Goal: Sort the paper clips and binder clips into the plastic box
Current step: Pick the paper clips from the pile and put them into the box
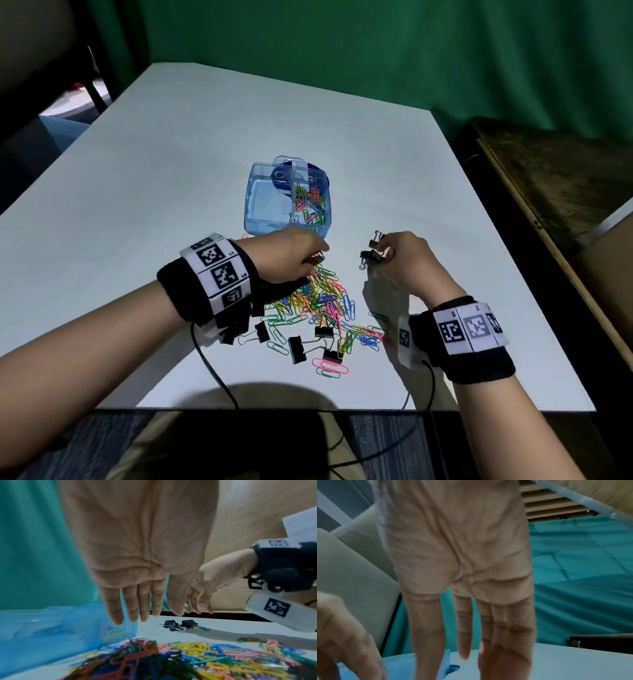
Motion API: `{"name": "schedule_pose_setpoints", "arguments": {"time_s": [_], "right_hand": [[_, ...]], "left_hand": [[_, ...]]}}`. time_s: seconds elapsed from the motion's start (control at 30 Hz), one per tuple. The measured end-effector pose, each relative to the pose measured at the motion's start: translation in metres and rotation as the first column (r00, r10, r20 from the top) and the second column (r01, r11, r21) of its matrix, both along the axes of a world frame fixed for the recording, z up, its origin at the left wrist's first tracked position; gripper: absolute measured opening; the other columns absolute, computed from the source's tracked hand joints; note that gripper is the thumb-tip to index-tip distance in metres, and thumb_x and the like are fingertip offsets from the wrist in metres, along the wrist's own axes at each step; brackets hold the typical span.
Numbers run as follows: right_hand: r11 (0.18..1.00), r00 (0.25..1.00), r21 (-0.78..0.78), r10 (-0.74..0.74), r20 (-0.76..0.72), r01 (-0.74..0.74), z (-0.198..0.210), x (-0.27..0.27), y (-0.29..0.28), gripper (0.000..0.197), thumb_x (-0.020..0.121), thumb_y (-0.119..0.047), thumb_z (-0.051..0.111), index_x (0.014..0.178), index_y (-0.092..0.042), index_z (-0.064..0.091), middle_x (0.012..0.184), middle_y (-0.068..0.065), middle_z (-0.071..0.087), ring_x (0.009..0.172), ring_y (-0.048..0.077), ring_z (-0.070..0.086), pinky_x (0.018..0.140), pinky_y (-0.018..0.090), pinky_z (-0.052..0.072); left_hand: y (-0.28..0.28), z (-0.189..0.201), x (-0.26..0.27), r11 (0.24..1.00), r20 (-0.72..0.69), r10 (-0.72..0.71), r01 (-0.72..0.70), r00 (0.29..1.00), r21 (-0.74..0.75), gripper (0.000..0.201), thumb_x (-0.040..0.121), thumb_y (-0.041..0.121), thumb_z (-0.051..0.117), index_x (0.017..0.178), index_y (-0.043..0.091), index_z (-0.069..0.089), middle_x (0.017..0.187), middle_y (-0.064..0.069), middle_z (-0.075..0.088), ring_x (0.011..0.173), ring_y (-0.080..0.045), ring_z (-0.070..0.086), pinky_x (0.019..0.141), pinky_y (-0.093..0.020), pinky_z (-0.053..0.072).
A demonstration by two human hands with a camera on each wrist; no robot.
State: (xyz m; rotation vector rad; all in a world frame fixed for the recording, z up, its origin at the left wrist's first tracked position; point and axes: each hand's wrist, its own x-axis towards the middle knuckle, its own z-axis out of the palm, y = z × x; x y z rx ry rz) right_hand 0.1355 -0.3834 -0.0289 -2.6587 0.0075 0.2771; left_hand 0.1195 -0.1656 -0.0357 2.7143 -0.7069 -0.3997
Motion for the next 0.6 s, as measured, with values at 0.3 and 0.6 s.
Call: {"name": "schedule_pose_setpoints", "arguments": {"time_s": [0.3,0.6], "right_hand": [[0.897,0.897,-0.327,0.144,-0.418,-0.296,-0.009,-0.059,0.002,0.063,0.059,-0.013,0.084,0.102,-0.016,0.039,0.115,0.012,0.049,0.099,0.031,0.058,0.05,0.027,0.037],[0.927,0.933,-0.141,0.326,-0.151,-0.347,-0.006,-0.025,0.052,0.046,0.075,-0.017,0.075,0.116,-0.01,0.054,0.114,0.014,0.057,0.103,0.031,0.056,0.08,0.035,0.048]], "left_hand": [[-0.004,-0.007,-0.001,0.971,-0.144,-0.096,0.124,0.985,0.203,0.039,0.085,0.042,0.055,0.11,0.013,0.06,0.12,-0.004,0.06,0.108,-0.026,0.057,0.093,-0.044,0.048],[0.032,0.033,0.001,0.952,0.02,0.25,-0.242,0.968,-0.186,0.02,0.087,0.022,0.064,0.101,0.009,0.069,0.099,-0.006,0.072,0.086,-0.016,0.063,0.074,-0.022,0.043]]}}
